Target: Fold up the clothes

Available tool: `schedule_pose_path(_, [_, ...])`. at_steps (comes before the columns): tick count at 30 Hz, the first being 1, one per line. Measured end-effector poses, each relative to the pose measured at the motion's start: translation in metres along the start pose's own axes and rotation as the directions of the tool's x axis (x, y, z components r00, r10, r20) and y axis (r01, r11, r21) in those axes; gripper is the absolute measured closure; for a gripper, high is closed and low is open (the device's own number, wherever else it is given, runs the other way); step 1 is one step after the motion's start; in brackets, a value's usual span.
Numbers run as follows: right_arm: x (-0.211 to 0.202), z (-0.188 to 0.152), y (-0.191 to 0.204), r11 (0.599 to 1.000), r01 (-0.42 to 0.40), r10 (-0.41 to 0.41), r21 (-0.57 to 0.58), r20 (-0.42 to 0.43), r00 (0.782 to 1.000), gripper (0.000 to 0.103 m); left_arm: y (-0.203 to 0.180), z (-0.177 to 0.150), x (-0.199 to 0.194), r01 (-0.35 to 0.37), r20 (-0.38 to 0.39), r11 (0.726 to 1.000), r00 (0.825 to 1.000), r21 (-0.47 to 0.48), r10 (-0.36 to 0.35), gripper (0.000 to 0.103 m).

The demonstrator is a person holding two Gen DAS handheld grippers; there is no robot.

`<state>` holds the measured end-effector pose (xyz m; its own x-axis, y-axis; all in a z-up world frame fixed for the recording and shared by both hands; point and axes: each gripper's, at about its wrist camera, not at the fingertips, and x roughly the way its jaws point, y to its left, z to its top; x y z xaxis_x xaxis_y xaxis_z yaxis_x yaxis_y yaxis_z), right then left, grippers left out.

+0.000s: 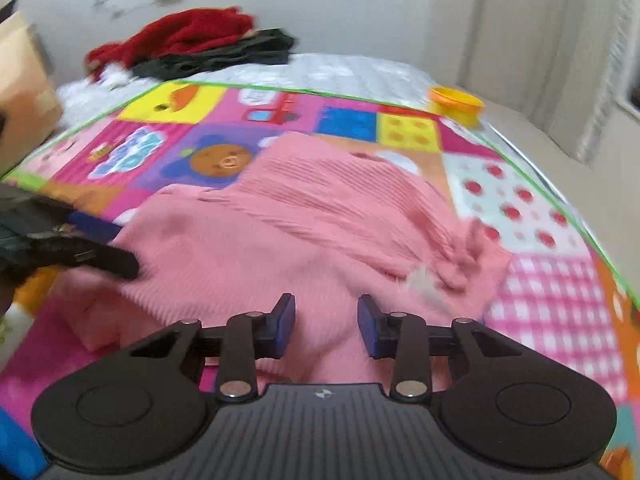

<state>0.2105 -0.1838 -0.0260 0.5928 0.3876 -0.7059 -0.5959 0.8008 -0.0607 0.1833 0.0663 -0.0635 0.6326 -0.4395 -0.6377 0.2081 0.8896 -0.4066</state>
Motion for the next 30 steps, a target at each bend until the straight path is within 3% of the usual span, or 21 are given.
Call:
schedule_pose_path(3, [-0.005,-0.011,0.034,0.986,-0.126,0.120,-0.108,-0.055,0.991,0.068,0.016,0.001,0.008,-0.141,0.018,0.989,0.990,-0.047,0.142,0.010])
schedule_pose_path(6, [-0.006,-0.026,0.068,0.956,-0.233,0.213,-0.176,-0.124,0.969,0.068,0.029,0.006,0.017,-0.226,0.026,0.972,0.973,-0.064,0.228,0.011])
schedule_pose_path(7, [-0.004,-0.031,0.075,0.951,-0.252,0.229,-0.178,-0.143,0.963,0.068,0.029,0.006,0.018,-0.239,0.027,0.970,0.970,-0.054,0.241,0.011])
schedule_pose_path(9, [0.003,-0.037,0.082,0.965,-0.201,0.181,-0.167,-0.131,0.975,0.068,0.027,0.005,0.020,-0.259,0.030,0.966,0.965,-0.025,0.260,0.010])
schedule_pose_path(12, [0.005,-0.039,0.088,0.974,-0.142,0.131,-0.177,-0.074,0.989,0.067,0.025,0.005,0.020,-0.266,0.029,0.964,0.964,-0.006,0.266,0.010])
schedule_pose_path(15, [0.005,-0.039,0.097,0.963,-0.112,0.111,-0.243,-0.019,0.994,0.061,0.026,0.006,0.021,-0.260,0.024,0.965,0.965,-0.022,0.260,0.009])
schedule_pose_path(19, [0.025,-0.037,0.104,0.961,-0.021,0.032,-0.276,0.034,0.999,0.062,0.024,0.006,0.023,-0.263,0.023,0.965,0.964,-0.018,0.263,0.009])
schedule_pose_path(21, [0.031,-0.031,0.098,0.972,-0.011,0.022,-0.233,0.047,0.999,0.075,0.023,0.006,0.022,-0.259,0.022,0.966,0.965,-0.020,0.260,0.009])
schedule_pose_path(22, [0.032,-0.028,0.096,0.976,-0.020,0.030,-0.218,0.044,0.999,0.081,0.023,0.006,0.021,-0.255,0.023,0.967,0.967,-0.024,0.255,0.008])
schedule_pose_path(23, [0.029,-0.026,0.094,0.975,-0.036,0.045,-0.219,0.035,0.998,0.094,0.023,0.007,0.019,-0.250,0.024,0.968,0.968,-0.028,0.251,0.008])
schedule_pose_path(26, [0.020,-0.021,0.090,0.971,-0.088,0.091,-0.222,0.006,0.996,0.097,0.024,0.008,0.017,-0.239,0.027,0.970,0.970,-0.041,0.240,0.008])
schedule_pose_path(30, [-0.016,-0.034,0.081,0.949,-0.207,0.186,-0.238,-0.108,0.977,0.098,0.028,0.010,0.014,-0.224,0.035,0.973,0.973,-0.059,0.227,0.008])
